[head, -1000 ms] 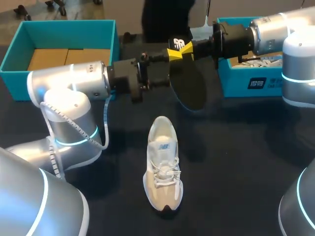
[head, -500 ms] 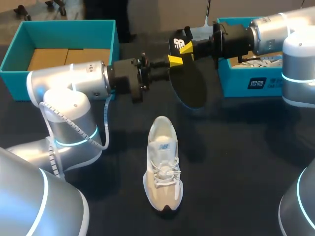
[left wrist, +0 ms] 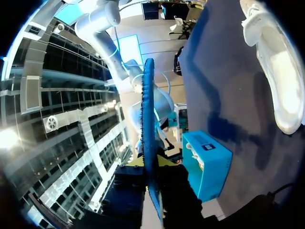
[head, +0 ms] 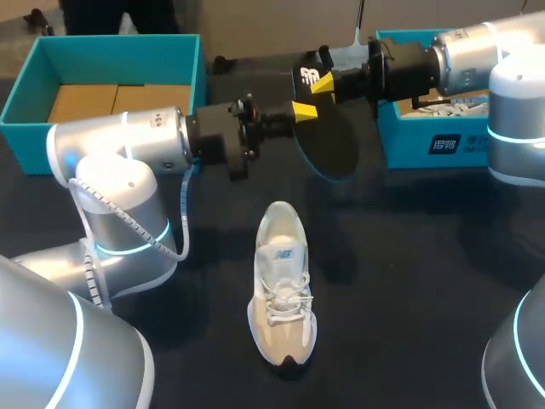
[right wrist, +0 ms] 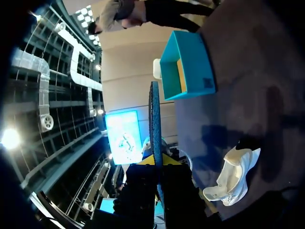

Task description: Take the shoe out of the shoebox, open the shoe tongue, remove and reinsert the insole, then place the shoe into the shoebox

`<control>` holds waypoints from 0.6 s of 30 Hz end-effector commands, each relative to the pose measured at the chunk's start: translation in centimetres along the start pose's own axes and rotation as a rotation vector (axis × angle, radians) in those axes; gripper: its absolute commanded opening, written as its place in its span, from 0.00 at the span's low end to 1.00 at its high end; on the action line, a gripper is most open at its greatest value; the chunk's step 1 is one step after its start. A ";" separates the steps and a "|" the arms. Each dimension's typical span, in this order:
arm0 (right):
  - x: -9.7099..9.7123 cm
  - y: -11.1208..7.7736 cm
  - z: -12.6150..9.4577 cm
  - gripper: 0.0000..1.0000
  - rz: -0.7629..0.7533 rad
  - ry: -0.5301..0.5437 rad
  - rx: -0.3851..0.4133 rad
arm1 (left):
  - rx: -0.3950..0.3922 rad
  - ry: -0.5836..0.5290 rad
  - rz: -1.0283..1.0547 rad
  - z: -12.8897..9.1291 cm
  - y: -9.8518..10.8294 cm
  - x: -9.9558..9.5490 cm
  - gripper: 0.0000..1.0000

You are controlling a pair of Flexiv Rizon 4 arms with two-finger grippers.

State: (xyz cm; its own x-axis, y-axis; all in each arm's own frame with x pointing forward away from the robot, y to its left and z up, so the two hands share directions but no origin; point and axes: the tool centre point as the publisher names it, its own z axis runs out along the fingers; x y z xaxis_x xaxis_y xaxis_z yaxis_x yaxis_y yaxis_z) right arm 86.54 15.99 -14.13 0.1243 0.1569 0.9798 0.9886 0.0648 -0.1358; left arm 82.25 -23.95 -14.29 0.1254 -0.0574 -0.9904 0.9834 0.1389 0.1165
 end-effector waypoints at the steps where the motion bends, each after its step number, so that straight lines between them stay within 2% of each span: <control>1: 0.0 0.0 0.0 0.00 0.000 -0.001 0.000 | -0.002 0.005 0.002 0.5 0.0 0.1 0.00; 7: 0.0 0.0 0.0 0.00 0.000 -0.001 0.000 | -0.003 0.004 0.002 0.5 -0.1 0.1 0.00; 8: -0.1 0.0 0.0 0.29 0.004 0.003 0.002 | -0.003 0.004 0.002 0.3 -0.2 0.1 0.00; 9: -0.1 -0.1 0.0 0.83 0.006 0.005 0.003 | -0.003 0.004 0.002 0.1 -0.3 0.0 0.00; 10: -0.1 -0.2 -0.1 1.00 0.008 0.006 -0.001 | -0.002 0.005 0.002 -0.2 -0.4 0.0 0.00; 18: -0.1 -0.6 -1.6 1.00 0.000 0.006 -0.029 | -0.012 0.015 -0.041 -3.7 -1.1 0.4 0.00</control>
State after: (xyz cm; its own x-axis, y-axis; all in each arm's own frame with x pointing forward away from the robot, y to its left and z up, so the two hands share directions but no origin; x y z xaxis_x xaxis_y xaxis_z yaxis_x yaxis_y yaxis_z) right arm 86.79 15.08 -14.18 0.1260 0.1511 0.9805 0.9897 0.0478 -0.1346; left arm 81.90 -22.64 -15.21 0.1022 -0.0382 -0.9940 0.9846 0.1462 0.0956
